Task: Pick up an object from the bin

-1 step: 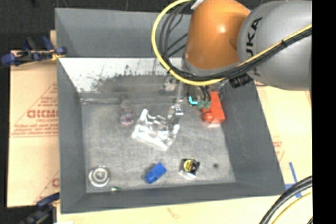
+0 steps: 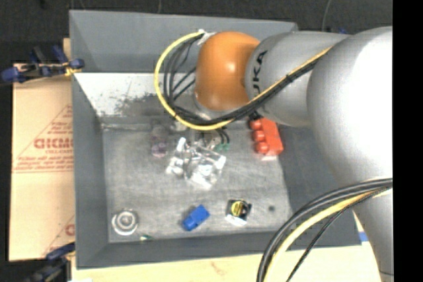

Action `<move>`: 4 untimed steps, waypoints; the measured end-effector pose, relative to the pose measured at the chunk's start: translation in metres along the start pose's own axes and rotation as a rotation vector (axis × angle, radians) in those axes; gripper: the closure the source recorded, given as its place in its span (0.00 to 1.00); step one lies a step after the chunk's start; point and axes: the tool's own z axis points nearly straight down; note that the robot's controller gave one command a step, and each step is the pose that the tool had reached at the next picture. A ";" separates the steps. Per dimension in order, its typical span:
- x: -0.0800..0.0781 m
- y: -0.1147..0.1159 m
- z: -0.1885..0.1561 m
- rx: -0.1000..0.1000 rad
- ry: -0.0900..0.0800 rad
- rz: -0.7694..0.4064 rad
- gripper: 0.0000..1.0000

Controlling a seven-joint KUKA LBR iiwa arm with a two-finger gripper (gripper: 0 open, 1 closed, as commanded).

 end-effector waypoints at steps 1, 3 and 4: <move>0.002 0.036 0.011 0.001 -0.016 0.258 0.00; -0.011 0.041 -0.193 0.002 -0.018 0.176 1.00; -0.009 0.041 -0.187 0.003 -0.009 0.175 0.00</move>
Offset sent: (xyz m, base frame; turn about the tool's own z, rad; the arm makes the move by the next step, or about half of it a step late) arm -0.0113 0.0364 -0.0160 0.2567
